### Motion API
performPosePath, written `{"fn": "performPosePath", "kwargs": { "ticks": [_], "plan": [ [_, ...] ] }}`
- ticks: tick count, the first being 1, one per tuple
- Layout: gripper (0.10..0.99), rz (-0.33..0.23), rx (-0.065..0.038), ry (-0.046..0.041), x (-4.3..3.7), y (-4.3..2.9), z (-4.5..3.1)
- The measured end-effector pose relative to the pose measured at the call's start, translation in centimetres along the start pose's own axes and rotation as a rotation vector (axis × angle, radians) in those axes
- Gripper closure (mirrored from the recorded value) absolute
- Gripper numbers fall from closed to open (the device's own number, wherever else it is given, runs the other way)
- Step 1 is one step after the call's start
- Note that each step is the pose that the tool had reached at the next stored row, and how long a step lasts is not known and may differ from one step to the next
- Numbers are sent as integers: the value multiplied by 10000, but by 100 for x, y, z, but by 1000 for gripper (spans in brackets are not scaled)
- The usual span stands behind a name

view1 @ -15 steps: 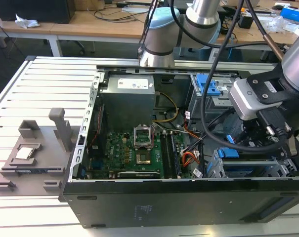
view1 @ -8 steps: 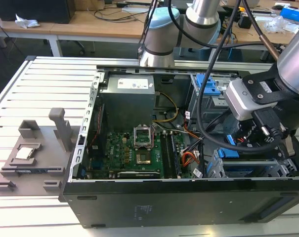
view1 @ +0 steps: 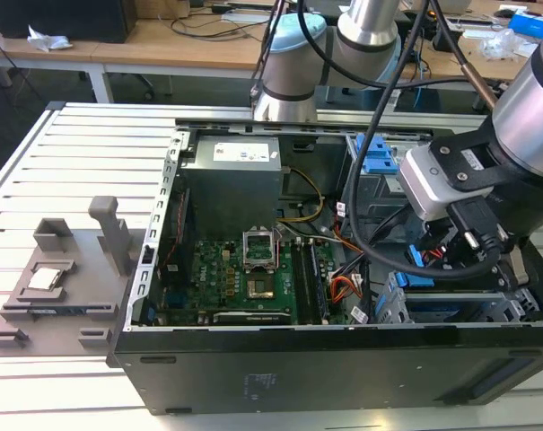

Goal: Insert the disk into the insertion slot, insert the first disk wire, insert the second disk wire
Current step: 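Insert the second disk wire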

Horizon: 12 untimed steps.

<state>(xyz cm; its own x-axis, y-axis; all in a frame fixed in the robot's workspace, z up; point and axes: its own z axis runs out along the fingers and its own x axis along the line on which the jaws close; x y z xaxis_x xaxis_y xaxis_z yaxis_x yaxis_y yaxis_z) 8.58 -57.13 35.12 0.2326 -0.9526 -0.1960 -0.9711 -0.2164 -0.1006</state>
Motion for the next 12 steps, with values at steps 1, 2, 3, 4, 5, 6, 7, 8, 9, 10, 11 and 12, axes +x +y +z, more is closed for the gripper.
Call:
{"fn": "performPosePath", "kwargs": {
  "ticks": [1, 2, 3, 4, 5, 6, 7, 8, 9, 10, 11, 12],
  "plan": [
    [745, -33, -6, -5, 3, 1, 0],
    [745, -57, -11, -6, 11, 3, -2],
    [745, -60, -12, -7, 11, 2, -3],
    [745, -59, -12, -6, 12, 3, -3],
    [745, -60, -12, -7, 15, 3, -3],
    [675, -60, -12, -6, 16, 4, -4],
    [616, -59, -12, -7, 18, 4, -4],
    [557, -60, -12, -7, 19, 4, -4],
    [557, -59, -12, -6, 20, 4, -5],
    [498, -59, -12, -6, 21, 5, -5],
    [431, -60, -12, -6, 22, 5, -5],
    [431, -60, -11, -6, 22, 7, -3]
  ]
}}
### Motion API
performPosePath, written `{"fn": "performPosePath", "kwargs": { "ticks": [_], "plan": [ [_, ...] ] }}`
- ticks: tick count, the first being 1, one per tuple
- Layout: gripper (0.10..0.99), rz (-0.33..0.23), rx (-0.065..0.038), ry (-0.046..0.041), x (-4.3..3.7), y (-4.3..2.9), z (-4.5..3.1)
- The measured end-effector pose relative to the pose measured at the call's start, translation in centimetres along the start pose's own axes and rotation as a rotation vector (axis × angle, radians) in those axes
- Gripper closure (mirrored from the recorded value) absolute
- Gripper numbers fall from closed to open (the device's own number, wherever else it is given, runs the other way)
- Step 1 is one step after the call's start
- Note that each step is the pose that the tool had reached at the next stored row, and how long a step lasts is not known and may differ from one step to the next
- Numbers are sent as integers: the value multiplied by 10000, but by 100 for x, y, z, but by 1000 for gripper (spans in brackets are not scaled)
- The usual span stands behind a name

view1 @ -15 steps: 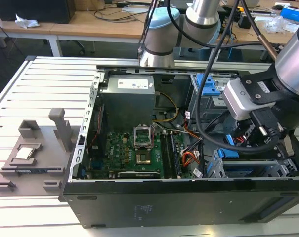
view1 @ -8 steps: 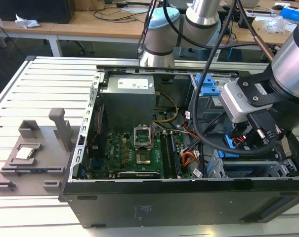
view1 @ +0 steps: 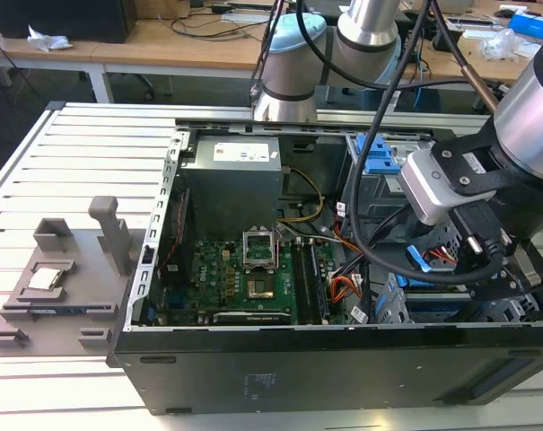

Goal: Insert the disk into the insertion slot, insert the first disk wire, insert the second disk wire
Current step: 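Insert the second disk wire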

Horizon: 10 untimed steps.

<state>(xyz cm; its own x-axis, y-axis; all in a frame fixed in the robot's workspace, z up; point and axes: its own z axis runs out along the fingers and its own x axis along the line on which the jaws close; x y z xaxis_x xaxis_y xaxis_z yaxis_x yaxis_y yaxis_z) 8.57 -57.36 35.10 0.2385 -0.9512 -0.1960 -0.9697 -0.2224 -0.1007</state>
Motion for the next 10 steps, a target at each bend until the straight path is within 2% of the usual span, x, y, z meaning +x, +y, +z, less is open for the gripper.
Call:
{"fn": "performPosePath", "kwargs": {
  "ticks": [6, 10],
  "plan": [
    [431, 0, 0, -2, -28, 43, 48],
    [431, 0, 0, -1, -23, 55, 134]
  ]
}}
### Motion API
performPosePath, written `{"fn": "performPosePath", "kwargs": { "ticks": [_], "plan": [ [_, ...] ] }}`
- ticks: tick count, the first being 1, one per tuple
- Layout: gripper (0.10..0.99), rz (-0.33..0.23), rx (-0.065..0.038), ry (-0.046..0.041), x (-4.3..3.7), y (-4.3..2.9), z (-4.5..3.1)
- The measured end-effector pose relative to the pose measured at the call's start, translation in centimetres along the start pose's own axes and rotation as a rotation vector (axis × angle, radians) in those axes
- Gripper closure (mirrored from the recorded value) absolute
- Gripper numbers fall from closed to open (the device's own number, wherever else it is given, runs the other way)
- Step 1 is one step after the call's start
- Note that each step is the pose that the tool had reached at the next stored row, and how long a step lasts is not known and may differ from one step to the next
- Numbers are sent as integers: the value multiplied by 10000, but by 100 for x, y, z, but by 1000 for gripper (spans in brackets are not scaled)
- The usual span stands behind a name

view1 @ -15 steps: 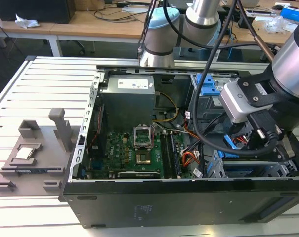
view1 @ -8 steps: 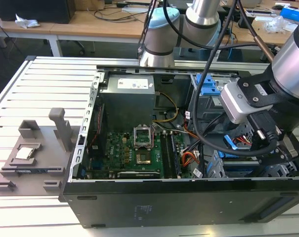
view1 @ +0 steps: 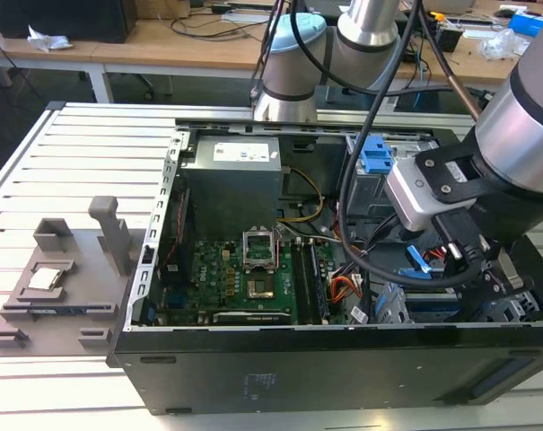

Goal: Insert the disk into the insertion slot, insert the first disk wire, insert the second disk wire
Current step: 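Insert the second disk wire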

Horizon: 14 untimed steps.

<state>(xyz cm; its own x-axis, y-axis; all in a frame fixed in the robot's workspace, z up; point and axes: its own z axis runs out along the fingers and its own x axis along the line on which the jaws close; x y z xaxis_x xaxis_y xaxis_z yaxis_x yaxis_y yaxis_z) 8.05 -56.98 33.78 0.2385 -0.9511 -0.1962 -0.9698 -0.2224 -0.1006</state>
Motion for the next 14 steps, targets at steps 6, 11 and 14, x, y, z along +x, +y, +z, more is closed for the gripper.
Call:
{"fn": "performPosePath", "kwargs": {
  "ticks": [6, 11, 14],
  "plan": [
    [431, -1, -6, 25, 4, 2, 24],
    [651, -2, -6, 25, 3, 2, 24],
    [651, -2, -7, 27, 4, 2, 24]
  ]
}}
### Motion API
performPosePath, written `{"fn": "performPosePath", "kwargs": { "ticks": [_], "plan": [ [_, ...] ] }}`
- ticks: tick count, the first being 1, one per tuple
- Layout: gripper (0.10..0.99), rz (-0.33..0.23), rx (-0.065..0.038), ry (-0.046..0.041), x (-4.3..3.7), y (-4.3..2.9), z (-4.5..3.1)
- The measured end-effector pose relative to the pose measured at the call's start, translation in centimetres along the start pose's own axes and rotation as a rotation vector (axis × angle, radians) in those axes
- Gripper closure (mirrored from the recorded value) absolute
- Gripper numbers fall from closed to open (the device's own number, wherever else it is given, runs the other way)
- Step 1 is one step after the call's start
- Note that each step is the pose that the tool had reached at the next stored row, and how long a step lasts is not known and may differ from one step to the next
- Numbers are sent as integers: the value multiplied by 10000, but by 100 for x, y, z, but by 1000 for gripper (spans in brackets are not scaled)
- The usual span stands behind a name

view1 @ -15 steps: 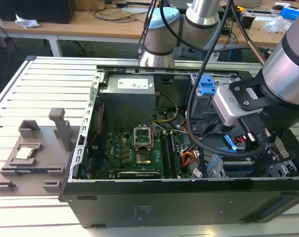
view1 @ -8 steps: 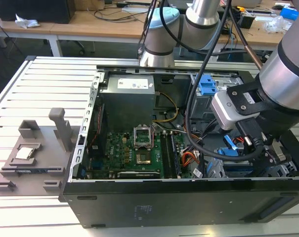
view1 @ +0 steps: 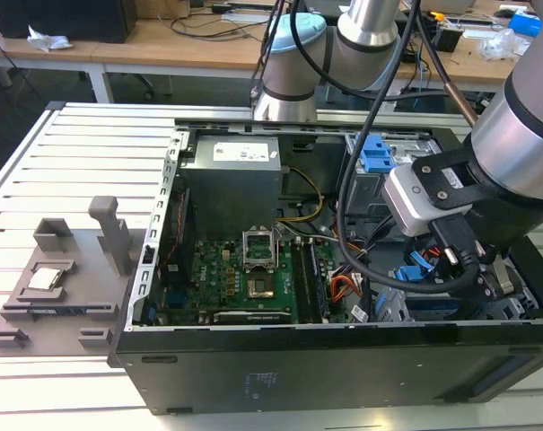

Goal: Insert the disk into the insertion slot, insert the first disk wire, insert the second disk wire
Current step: 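Insert the second disk wire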

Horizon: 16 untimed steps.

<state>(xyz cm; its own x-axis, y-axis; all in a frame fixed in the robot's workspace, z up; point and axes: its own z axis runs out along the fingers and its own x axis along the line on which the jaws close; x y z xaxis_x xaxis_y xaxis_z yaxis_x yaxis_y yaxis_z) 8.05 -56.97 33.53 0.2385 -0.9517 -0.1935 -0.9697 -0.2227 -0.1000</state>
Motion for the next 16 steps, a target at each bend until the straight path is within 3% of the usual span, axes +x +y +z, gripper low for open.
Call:
{"fn": "performPosePath", "kwargs": {
  "ticks": [7, 8, 9, 16],
  "plan": [
    [635, 1, 0, -1, 0, 0, 2],
    [576, 1, 0, 2, 0, 0, 0],
    [576, 0, -1, 3, 0, 0, 0],
    [576, -6, -27, 108, -37, -10, -15]
  ]
}}
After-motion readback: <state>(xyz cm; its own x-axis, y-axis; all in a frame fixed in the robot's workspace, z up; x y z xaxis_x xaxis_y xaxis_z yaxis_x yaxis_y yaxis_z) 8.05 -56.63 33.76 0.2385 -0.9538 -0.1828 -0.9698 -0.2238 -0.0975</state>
